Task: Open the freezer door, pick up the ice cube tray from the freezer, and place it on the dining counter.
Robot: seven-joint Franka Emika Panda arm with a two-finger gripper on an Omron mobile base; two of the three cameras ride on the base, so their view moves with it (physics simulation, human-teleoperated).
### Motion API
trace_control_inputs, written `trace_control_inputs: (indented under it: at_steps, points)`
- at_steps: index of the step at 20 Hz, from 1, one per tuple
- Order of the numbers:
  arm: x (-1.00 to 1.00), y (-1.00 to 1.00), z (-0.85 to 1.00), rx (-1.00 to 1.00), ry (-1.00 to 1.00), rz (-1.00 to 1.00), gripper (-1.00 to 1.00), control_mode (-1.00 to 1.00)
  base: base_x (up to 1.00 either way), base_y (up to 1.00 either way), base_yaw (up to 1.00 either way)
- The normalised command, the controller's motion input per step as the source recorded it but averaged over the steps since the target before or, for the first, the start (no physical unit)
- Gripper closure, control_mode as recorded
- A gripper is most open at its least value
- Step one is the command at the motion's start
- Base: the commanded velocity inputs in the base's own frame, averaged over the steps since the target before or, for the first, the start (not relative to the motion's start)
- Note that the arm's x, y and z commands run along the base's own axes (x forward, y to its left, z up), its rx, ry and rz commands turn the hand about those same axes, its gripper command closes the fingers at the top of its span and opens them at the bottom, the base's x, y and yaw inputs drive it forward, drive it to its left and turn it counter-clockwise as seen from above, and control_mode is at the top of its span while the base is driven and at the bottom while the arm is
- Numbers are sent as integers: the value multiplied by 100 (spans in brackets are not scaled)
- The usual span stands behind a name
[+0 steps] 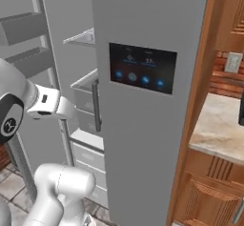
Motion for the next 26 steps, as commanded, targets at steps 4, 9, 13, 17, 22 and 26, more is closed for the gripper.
trace_control_inputs:
  at_steps: [4, 9, 13, 17, 22, 26]
  points:
    - [0, 0, 0, 0, 0, 0, -100, 100, 67, 16, 1]
    - [0, 0, 0, 0, 0, 0, -100, 100, 48, 38, 0]
    - [0, 0, 0, 0, 0, 0, -100, 100, 38, 30, 0]
    - [0, 0, 0, 0, 0, 0, -100, 100, 36, 10, -1]
    - [0, 0, 0, 0, 0, 0, -100, 100, 53, 0, -11]
    - [0, 0, 0, 0, 0, 0, -100, 100, 61, 0, -13]
